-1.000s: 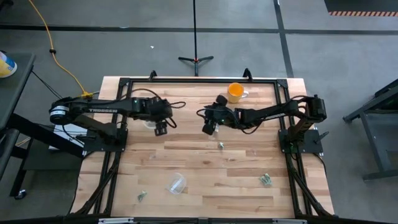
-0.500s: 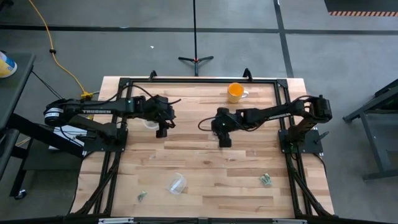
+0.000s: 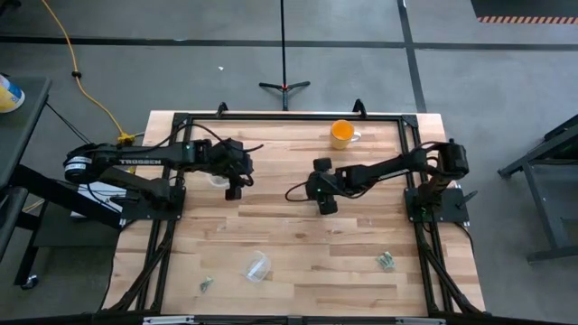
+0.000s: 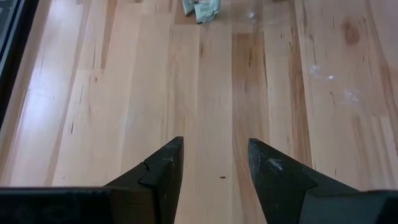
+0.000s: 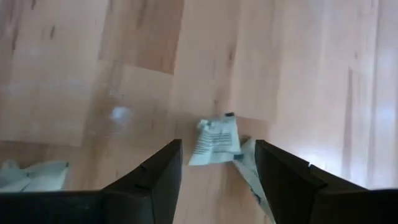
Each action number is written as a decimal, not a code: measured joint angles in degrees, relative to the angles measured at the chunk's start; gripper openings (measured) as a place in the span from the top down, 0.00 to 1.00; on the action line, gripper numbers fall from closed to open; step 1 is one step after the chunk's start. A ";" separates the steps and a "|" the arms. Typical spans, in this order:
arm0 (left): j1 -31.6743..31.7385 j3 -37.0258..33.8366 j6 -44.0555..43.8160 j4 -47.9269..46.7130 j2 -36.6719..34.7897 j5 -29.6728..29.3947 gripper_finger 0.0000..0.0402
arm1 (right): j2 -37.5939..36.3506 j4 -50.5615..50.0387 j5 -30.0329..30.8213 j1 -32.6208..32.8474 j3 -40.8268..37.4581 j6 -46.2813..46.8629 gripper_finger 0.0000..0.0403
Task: Pick and place items into bin
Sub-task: Put the stevia packet into the top transparent bin, then put the stevia packet into the bottom transparent bin
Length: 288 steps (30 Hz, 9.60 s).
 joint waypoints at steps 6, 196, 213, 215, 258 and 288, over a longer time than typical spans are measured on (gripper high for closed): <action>0.00 0.00 -0.20 -0.60 0.02 -0.01 0.47 | 0.25 0.14 -5.98 -0.48 0.00 -0.38 0.54; 0.02 -0.09 -1.99 -0.59 1.11 -1.19 0.30 | -0.83 -7.57 -13.99 -12.41 0.09 7.98 0.72; 0.02 -0.11 -2.97 -0.95 1.11 -1.16 0.30 | 1.41 -5.16 -13.22 -11.73 0.02 6.98 0.97; 0.02 -0.13 -2.65 -0.37 1.14 -1.14 0.30 | 1.41 -2.72 -13.35 -11.13 0.02 5.13 0.97; 0.00 -0.09 25.94 27.41 13.88 13.30 0.71 | 1.23 35.05 -33.62 -8.94 0.09 1.01 1.00; -25.30 3.80 -17.26 14.15 8.87 17.23 0.92 | 1.19 18.97 -29.86 -7.22 0.09 11.65 0.34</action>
